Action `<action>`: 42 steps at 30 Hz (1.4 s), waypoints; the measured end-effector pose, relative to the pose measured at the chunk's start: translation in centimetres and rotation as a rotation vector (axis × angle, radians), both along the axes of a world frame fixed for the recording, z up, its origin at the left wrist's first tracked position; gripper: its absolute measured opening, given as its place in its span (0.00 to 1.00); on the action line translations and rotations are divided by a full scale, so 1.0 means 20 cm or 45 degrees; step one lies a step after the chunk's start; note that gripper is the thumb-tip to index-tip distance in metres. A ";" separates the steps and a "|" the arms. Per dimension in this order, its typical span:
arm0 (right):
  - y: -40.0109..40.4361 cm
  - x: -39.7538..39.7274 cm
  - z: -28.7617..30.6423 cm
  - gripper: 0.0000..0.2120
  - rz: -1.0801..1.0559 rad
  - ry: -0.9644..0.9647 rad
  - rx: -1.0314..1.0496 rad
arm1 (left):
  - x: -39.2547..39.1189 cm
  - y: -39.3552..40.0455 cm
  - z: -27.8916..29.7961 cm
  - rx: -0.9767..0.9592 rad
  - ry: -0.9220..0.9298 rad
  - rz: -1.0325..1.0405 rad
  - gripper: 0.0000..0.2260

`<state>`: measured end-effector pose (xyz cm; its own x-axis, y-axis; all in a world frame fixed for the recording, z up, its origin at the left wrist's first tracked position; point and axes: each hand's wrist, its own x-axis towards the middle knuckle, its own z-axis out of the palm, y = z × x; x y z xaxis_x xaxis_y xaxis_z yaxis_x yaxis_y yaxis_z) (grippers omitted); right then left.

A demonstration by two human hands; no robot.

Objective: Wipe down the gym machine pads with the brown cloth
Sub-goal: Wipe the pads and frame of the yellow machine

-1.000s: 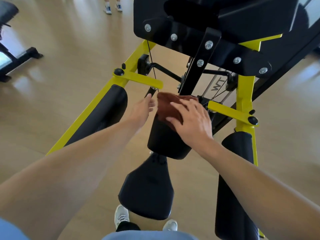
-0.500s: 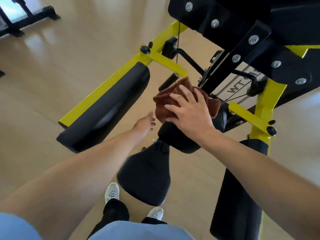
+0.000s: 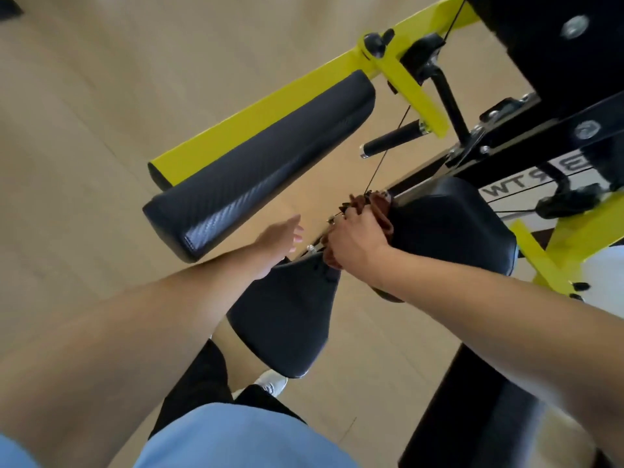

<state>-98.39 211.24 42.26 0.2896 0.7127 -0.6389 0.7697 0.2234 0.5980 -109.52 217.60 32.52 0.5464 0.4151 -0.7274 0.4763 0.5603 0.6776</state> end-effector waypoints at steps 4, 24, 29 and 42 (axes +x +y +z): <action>0.18 0.12 0.24 0.22 -0.206 -0.022 -0.009 | 0.04 0.01 0.01 0.010 -0.050 0.004 0.22; -0.47 0.03 -0.44 0.29 0.752 -0.223 -0.430 | 0.09 -0.03 0.00 -0.059 -0.008 0.008 0.17; -0.76 0.12 -0.17 0.23 0.632 0.034 -0.229 | 0.27 -0.07 0.22 0.208 -0.140 0.104 0.16; -0.72 0.31 0.37 0.23 -0.521 0.462 1.797 | 0.85 -0.08 1.13 0.778 -0.532 -0.043 0.21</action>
<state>-92.25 196.74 49.72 0.5956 0.6959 0.4012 0.7831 -0.6142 -0.0973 -92.44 215.96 55.16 0.7470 0.6572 -0.1004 0.1206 0.0146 0.9926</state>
